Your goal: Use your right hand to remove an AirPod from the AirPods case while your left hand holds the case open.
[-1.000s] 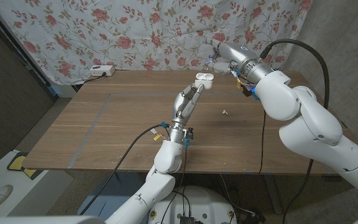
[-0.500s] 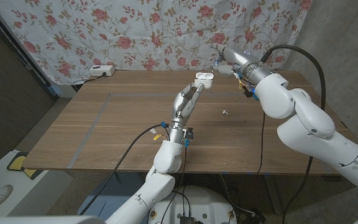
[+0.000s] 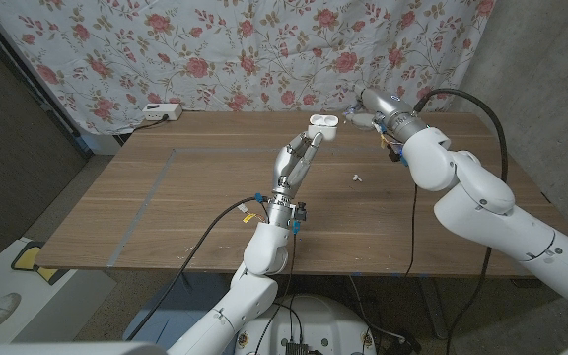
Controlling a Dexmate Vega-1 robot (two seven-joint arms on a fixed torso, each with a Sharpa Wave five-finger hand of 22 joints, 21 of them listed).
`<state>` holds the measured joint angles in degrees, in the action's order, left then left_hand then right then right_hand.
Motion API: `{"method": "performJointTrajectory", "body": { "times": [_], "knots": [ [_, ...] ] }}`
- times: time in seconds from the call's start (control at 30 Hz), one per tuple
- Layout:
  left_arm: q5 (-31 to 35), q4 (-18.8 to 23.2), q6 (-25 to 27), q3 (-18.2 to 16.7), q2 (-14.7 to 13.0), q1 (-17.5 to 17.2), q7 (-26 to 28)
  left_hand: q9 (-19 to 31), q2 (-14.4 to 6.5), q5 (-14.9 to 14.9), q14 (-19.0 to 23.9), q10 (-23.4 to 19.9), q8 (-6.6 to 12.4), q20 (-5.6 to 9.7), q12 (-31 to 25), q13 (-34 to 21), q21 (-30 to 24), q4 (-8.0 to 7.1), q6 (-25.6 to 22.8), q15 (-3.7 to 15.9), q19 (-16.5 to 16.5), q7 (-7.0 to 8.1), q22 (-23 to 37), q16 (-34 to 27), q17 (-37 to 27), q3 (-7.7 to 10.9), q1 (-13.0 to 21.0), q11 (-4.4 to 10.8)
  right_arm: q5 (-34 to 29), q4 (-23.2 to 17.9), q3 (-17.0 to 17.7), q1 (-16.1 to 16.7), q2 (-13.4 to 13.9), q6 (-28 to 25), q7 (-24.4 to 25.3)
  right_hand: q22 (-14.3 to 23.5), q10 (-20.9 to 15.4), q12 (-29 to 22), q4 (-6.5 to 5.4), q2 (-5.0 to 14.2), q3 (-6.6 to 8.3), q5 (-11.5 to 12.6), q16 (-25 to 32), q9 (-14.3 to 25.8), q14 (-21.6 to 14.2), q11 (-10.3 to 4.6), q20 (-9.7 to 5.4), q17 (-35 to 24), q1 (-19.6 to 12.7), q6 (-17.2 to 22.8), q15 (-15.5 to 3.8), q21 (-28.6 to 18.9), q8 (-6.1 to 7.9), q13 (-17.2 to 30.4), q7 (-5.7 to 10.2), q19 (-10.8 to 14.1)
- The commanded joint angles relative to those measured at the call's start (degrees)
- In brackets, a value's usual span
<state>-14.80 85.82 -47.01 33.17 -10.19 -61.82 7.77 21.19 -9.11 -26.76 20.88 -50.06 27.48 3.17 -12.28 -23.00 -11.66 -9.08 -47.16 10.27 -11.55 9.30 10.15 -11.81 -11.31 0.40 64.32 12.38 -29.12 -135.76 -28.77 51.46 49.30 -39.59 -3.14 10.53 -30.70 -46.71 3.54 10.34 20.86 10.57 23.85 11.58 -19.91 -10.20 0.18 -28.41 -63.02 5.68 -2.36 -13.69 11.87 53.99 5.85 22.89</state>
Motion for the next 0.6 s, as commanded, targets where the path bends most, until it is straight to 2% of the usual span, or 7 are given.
{"method": "performJointTrajectory", "body": {
  "times": [0.03,0.3,0.6],
  "knots": [
    [0.55,0.43,0.45,-0.06,0.10,-0.23,0.54,3.74,-0.92,-0.13,0.11,-0.34,1.38,-0.04,0.03,-0.20,0.09,0.02,-1.50,1.46,0.08,1.25,0.13,-0.06,-0.24,0.40,0.58,0.05,4.24,10.49,-2.25,-0.96,-2.16,3.10,6.60,0.21,-0.91,-0.39,-0.09,0.16,-0.06,-0.05,-0.51,0.32,0.76,-1.60,-0.75,-0.07,0.34,0.51,-8.48,-0.16,0.15,0.18,0.31,-0.12],
    [1.08,0.88,0.77,-0.16,0.05,-0.36,1.06,3.67,-0.91,-0.06,0.10,-0.38,1.42,-0.07,0.04,-0.26,0.09,0.02,-1.65,1.43,0.08,1.18,0.13,-0.06,-0.24,0.43,0.53,0.06,6.82,16.64,-3.66,-1.97,-3.27,5.25,9.55,0.21,-0.76,-0.49,-0.23,0.12,-0.16,-0.11,-0.94,0.34,1.06,-1.83,-1.07,0.07,0.66,0.87,-8.69,-0.07,0.14,0.15,0.40,-0.33],
    [0.83,0.62,0.77,0.12,0.28,-0.08,1.01,3.67,-0.90,0.03,0.09,-0.40,1.43,-0.08,0.06,-0.32,0.09,0.01,-1.63,1.42,0.10,1.06,0.13,-0.05,-0.24,0.47,0.45,0.06,7.55,20.75,-5.70,-2.61,-3.51,7.26,11.97,0.21,-0.68,-0.61,-0.44,0.14,-0.34,-0.19,-1.32,0.36,1.46,-1.95,-1.14,0.12,1.07,0.99,-8.84,0.13,0.04,0.10,0.64,-0.85]
  ]
}}
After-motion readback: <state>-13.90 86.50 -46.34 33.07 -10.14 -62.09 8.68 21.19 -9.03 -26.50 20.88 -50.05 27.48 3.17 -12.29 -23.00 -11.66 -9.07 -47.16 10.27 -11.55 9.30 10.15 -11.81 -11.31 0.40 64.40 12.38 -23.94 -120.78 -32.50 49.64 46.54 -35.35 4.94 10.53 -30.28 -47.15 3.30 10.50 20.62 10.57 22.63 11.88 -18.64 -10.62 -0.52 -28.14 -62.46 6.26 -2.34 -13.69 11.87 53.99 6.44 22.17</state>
